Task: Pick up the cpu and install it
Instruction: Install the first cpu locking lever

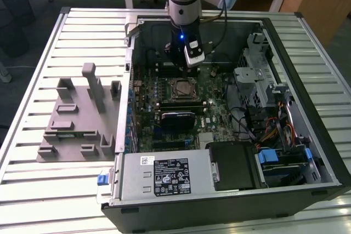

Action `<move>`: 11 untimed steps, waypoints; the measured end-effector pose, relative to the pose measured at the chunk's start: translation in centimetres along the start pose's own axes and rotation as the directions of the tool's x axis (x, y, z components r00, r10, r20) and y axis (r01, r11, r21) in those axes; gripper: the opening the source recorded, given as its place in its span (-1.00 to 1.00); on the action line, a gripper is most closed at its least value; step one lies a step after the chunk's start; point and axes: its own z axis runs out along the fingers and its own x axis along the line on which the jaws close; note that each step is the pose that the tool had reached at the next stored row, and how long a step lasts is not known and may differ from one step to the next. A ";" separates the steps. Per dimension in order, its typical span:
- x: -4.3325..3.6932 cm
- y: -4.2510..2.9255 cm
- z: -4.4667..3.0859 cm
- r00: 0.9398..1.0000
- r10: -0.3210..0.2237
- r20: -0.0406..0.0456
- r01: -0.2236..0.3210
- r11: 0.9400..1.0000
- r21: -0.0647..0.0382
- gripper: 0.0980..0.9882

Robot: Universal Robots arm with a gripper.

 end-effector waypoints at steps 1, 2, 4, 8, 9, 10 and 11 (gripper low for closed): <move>-0.11 -0.15 0.01 1.000 0.000 -0.003 0.000 1.000 0.001 -0.98; -0.25 -0.30 0.02 1.000 0.000 -0.007 0.000 1.000 0.003 -0.98; -0.49 -0.63 0.06 1.000 0.001 -0.016 -0.001 1.000 0.007 -0.98; -0.65 -0.93 0.09 1.000 0.000 -0.026 0.000 1.000 0.024 -0.98; -0.66 -0.99 0.09 1.000 0.000 -0.027 0.001 1.000 0.029 -0.98; -0.68 -1.04 0.10 1.000 -0.001 -0.028 0.002 0.999 0.034 -0.98; -0.69 -1.09 0.10 1.000 -0.001 -0.028 0.002 0.999 0.039 -0.98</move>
